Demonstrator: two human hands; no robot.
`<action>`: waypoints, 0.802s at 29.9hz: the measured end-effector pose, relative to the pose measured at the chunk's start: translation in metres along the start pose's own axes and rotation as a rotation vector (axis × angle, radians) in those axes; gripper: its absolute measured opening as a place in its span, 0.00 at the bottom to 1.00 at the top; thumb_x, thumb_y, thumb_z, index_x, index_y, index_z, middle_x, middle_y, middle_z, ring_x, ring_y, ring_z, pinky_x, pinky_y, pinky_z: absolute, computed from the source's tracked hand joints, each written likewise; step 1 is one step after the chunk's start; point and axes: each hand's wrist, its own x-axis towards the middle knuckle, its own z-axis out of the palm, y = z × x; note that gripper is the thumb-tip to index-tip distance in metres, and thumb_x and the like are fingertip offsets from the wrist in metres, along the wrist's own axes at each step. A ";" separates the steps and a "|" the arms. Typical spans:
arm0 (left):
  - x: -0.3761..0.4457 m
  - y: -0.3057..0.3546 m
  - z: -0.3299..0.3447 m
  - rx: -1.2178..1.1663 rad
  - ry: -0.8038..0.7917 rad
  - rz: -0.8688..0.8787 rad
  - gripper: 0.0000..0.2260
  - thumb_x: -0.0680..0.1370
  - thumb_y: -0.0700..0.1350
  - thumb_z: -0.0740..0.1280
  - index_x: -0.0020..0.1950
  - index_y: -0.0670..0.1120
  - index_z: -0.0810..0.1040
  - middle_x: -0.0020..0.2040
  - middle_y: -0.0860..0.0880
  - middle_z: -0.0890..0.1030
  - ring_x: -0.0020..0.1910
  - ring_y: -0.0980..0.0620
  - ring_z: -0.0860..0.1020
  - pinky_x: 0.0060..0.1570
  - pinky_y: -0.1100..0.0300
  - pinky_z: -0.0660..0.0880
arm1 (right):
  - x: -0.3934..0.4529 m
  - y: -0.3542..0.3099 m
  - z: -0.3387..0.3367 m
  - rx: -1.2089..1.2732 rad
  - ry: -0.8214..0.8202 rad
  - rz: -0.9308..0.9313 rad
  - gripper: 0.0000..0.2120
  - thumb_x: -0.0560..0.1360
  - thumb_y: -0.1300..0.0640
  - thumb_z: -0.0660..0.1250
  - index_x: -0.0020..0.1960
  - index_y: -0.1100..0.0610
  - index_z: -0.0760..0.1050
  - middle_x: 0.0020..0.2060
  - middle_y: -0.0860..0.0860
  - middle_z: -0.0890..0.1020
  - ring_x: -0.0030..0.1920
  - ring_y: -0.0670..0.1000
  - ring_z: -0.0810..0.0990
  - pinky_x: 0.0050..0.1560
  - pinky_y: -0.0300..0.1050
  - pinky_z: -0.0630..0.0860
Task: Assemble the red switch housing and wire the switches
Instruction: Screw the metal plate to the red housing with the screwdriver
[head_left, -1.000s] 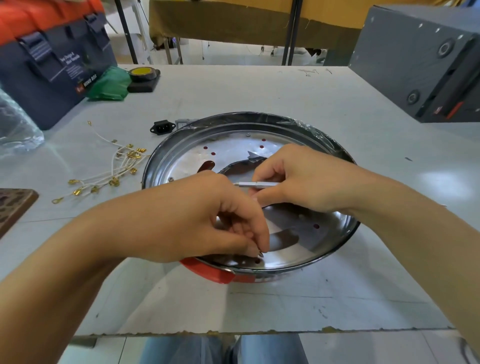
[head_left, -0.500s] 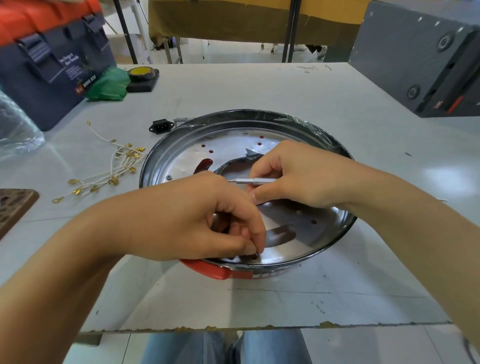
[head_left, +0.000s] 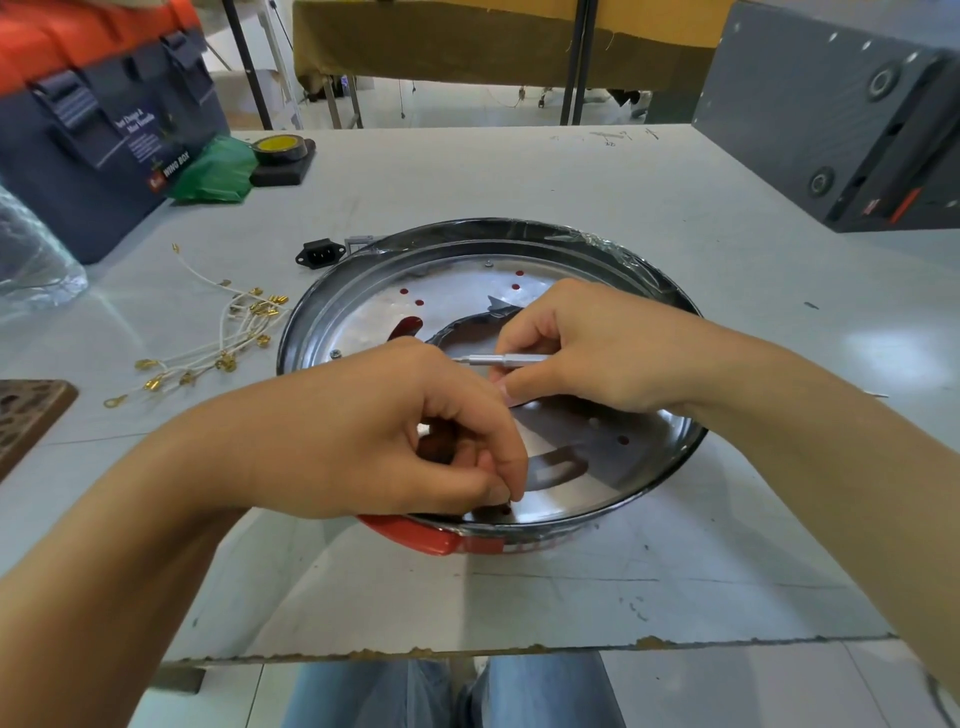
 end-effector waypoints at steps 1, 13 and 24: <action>0.000 0.000 0.000 0.009 -0.003 -0.004 0.05 0.75 0.43 0.69 0.44 0.53 0.83 0.37 0.50 0.81 0.36 0.50 0.79 0.38 0.62 0.74 | 0.000 0.000 0.000 0.002 0.000 -0.001 0.10 0.70 0.52 0.73 0.30 0.48 0.78 0.24 0.43 0.77 0.27 0.41 0.72 0.31 0.36 0.69; 0.002 -0.003 0.002 0.029 0.001 0.013 0.03 0.74 0.46 0.72 0.46 0.53 0.83 0.35 0.54 0.80 0.35 0.52 0.78 0.36 0.68 0.72 | -0.001 0.000 0.001 0.003 0.000 0.003 0.09 0.70 0.53 0.73 0.32 0.48 0.78 0.22 0.42 0.76 0.25 0.40 0.71 0.27 0.33 0.68; 0.000 -0.005 0.002 0.024 0.029 0.014 0.01 0.73 0.47 0.73 0.42 0.53 0.83 0.36 0.52 0.80 0.35 0.50 0.78 0.36 0.64 0.73 | -0.003 -0.001 -0.004 0.203 0.081 -0.006 0.05 0.78 0.54 0.64 0.52 0.54 0.74 0.37 0.50 0.85 0.28 0.41 0.71 0.33 0.33 0.69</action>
